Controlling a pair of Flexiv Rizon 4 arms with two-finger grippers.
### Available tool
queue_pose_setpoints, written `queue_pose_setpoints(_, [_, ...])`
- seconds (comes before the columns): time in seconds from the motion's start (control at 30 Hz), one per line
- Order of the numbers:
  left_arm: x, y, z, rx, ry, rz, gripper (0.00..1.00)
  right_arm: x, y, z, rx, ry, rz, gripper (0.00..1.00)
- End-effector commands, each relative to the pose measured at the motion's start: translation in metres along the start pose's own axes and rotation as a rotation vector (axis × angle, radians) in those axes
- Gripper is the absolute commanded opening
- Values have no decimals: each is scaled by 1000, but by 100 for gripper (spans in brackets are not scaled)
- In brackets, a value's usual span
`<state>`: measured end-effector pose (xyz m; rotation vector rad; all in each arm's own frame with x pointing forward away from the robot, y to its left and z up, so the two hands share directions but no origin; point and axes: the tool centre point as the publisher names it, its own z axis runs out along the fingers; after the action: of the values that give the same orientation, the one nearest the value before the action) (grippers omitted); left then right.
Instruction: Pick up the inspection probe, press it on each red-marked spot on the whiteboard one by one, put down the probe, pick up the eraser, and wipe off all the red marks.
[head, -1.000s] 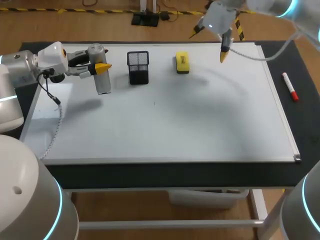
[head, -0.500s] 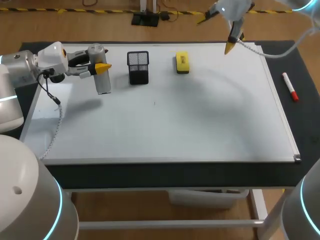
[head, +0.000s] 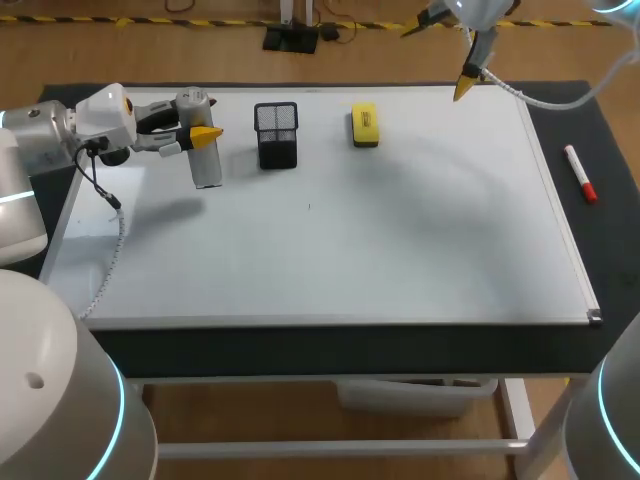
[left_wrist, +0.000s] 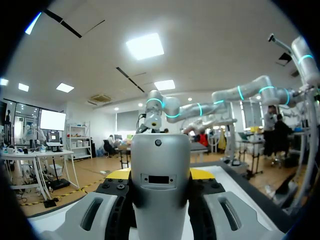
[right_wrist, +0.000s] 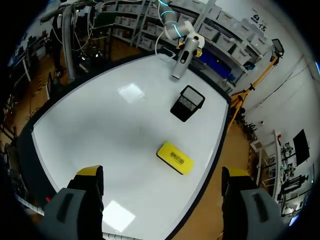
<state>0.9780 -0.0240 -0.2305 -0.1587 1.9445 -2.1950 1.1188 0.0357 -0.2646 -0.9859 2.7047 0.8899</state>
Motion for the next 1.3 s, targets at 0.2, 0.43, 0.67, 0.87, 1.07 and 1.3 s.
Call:
queue_pose_setpoints(0.2, [0, -1, 0, 0, -1, 1, 0, -1, 0, -1, 3, 6, -1, 100])
queue_pose_setpoints(0.43, [0, -1, 0, 0, -1, 1, 0, -1, 0, -1, 3, 6, -1, 100])
queue_pose_setpoints(0.67, [-13, -17, 15, -2, 25, 48, 0, -1, 0, -1, 3, 6, -1, 100])
queue_pose_setpoints(0.87, [-40, -37, 35, -7, 82, 107, 0, -1, 0, -1, 3, 6, -1, 100])
queue_pose_setpoints(1.07, [-58, -50, 48, -11, 115, 127, 0, -1, 0, -1, 3, 6, -1, 100])
queue_pose_setpoints(1.3, [-75, -65, 68, 27, 144, 113, 0, -1, 0, -1, 3, 6, -1, 100])
